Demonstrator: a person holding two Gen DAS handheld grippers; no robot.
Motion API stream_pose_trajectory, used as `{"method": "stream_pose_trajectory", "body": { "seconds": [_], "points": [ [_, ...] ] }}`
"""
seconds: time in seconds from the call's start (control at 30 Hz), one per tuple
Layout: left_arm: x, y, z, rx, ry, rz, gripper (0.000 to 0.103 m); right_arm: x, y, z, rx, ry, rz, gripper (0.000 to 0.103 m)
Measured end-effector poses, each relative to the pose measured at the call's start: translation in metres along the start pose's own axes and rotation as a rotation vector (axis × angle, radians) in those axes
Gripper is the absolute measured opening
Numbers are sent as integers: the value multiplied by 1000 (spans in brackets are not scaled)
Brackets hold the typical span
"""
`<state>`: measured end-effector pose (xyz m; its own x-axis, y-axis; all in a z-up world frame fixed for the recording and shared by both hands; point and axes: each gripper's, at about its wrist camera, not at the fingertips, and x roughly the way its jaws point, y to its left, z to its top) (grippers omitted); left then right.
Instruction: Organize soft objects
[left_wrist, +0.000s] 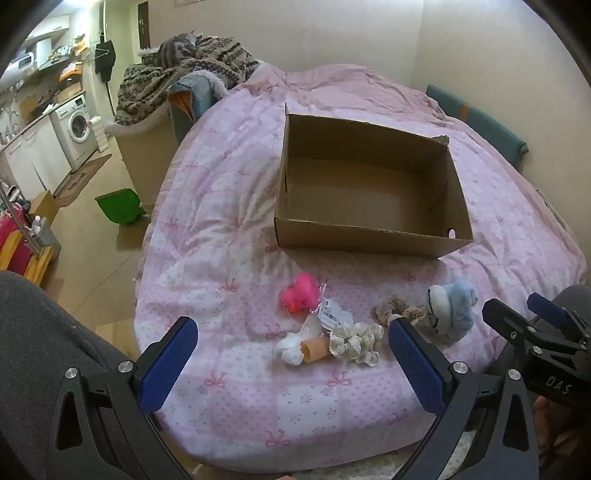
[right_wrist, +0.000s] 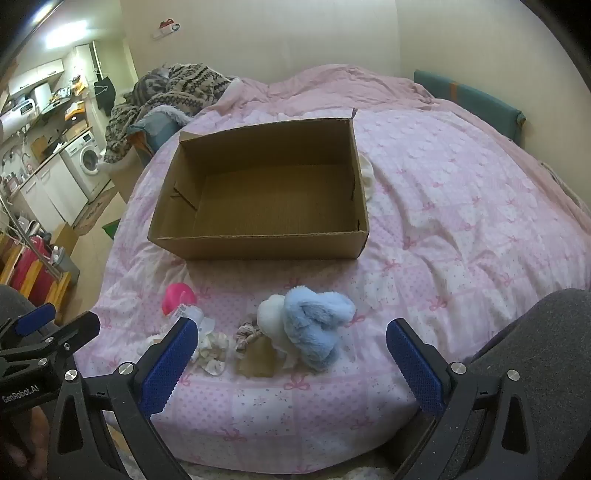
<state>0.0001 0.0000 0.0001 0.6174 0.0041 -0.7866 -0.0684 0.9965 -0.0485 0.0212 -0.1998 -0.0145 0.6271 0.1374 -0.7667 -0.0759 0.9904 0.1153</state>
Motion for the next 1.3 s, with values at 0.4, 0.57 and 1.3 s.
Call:
{"method": "stream_pose_trajectory", "body": {
  "seconds": [0.4, 0.57, 1.3],
  "points": [
    [-1, -1, 1, 10, -3, 18, 103, 2, 0, 0, -12, 1, -9, 103],
    [3, 2, 1, 6, -4, 16, 103, 1, 1, -1, 3, 4, -8, 103],
    [0, 3, 1, 4, -9, 17, 103, 1, 0, -1, 3, 4, -2, 103]
  ]
}}
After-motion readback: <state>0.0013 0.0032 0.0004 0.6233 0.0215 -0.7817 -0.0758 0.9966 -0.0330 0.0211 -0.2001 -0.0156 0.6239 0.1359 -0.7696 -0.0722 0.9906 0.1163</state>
